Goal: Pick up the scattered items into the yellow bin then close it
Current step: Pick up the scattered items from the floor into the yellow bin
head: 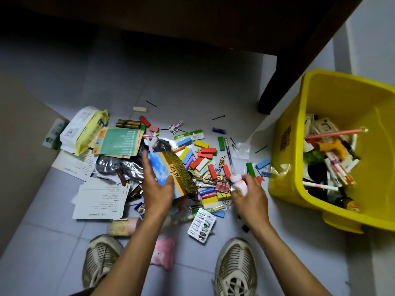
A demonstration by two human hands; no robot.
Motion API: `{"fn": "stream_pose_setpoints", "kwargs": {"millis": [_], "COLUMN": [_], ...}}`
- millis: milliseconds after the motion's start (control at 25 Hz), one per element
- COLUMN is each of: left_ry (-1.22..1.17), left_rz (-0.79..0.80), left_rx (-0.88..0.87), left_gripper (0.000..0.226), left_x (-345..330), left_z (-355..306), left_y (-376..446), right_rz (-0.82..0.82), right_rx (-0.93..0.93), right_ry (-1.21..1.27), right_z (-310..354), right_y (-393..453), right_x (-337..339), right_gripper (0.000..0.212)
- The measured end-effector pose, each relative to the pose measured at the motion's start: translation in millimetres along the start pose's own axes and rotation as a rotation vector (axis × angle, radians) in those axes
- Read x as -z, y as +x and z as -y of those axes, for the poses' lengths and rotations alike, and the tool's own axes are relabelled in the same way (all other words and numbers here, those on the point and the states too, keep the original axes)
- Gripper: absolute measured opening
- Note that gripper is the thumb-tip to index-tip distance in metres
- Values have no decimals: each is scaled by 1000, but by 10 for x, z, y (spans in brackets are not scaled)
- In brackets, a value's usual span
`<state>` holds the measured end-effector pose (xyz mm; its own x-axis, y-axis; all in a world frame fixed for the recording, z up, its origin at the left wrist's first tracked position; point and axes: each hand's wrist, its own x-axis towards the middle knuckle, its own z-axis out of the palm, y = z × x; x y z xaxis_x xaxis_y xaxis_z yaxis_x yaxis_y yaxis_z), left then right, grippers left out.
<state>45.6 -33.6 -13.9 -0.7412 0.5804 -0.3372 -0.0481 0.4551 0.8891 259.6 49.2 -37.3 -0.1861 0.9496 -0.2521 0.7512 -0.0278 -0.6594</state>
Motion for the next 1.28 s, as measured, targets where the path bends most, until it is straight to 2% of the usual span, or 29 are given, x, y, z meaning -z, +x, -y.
{"fn": "stream_pose_setpoints", "kwargs": {"millis": [120,200,240,320,400,520,600,680,760,840,920,1000,1080,1160,1280], "left_ry": [349,648,821,1131,1253,1159,1004,784,627,555,510,484,489,483,401], "left_rz": [5,92,195,448,586,553,471,364,267,195,169,162,162,145,107], "left_rx": [-270,-441,-471,-357,-259,-242,-240,-185,-99,-74,-57,-28,-7,-4,11], "left_gripper": [55,43,39,57,66,55,51,55,66,72,75,76,75,70,48], "left_x": [50,-1,-59,-209,-352,-416,-386,-321,-274,-229,-177,-146,-148,-166,-179], "left_z": [83,236,338,528,733,828,778,639,511,440,422,447,485,500,507], "left_y": [-136,-328,-446,-662,-795,-828,-790,-696,-572,-460,-392,-368,-376,-404,-405], "right_rz": [236,303,281,166,76,-35,-24,96,212,220,191,223,272,291,278], "right_rx": [236,287,283,195,17,-226,-345,-403,-346,-213,-98,-40,-90,-154,-211], "right_ry": [-399,-559,-530,-275,56,423,464,360,119,-174,-357,-481,-550,-559,-394], "right_z": [79,70,60,58,35,-57,-129,-182,-167,-131,-78,-17,36,28,-127], "right_y": [265,309,308,300,329,370,370,334,285,285,362,470,567,595,563], "right_x": [-163,-284,-317,-284,-125,197,332,317,187,22,-107,-209,-289,-327,-290], "right_gripper": [50,49,46,37,30,26,22,16,19,31,44,42,35,40,43]}}
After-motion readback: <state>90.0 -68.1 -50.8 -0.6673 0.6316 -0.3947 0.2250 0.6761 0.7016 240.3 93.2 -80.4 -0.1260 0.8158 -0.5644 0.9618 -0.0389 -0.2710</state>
